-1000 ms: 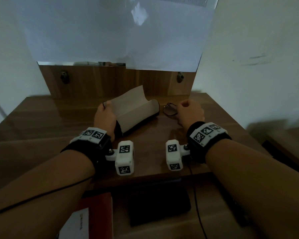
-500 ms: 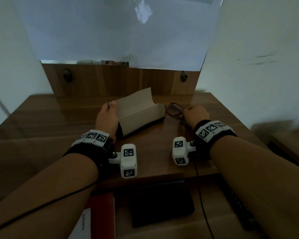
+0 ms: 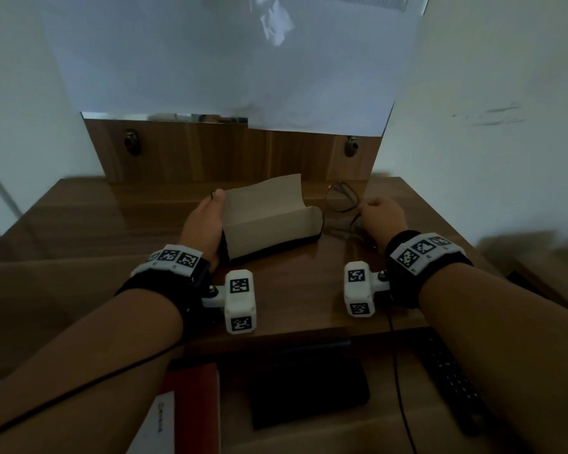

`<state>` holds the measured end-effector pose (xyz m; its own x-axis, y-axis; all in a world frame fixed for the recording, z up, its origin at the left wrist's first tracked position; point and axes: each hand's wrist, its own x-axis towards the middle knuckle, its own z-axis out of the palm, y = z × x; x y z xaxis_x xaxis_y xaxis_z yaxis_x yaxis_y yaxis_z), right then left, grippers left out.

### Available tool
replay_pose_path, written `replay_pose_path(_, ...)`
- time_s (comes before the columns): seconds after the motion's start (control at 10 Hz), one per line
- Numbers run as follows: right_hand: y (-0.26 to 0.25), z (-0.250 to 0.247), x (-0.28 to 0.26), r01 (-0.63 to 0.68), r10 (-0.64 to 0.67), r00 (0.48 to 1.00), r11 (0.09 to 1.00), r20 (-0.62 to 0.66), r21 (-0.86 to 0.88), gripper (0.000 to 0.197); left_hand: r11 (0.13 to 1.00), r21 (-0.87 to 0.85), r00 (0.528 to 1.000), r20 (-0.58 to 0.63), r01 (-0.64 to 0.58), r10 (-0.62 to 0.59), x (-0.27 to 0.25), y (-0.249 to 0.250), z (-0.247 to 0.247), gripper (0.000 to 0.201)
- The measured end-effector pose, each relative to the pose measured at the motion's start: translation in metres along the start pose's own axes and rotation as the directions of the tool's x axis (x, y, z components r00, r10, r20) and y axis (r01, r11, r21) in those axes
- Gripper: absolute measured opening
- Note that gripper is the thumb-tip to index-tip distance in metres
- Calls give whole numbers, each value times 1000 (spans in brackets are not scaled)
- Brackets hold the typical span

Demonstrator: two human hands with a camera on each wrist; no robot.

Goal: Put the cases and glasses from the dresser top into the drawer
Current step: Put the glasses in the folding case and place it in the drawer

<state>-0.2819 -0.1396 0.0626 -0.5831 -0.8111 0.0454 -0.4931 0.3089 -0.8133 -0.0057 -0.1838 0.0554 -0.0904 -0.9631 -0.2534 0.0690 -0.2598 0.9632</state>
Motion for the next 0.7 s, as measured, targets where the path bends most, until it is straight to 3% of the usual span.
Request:
replay_pose_path(0.2, -12, -3, -6, 157, -153, 987, 897, -42, 412, 18, 978, -178, 990, 108, 112, -94, 10, -3, -1, 52)
replay_pose_path(0.3, -28, -1, -13, 211, -240, 971, 842, -5, 497, 16, 965, -232, 988, 122, 121, -95, 12, -5, 0, 47)
replay_pose_path(0.5, -56, 12, -29, 261, -373, 925, 765, 74, 589, 17, 958, -254, 984, 147, 132, -97, 14, -4, 0, 54)
replay_pose_path(0.7, -65, 24, -52, 456, -562, 801, 796, 206, 397, 10, 953, -260, 982, 152, 152, -115, 12, -2, -1, 58)
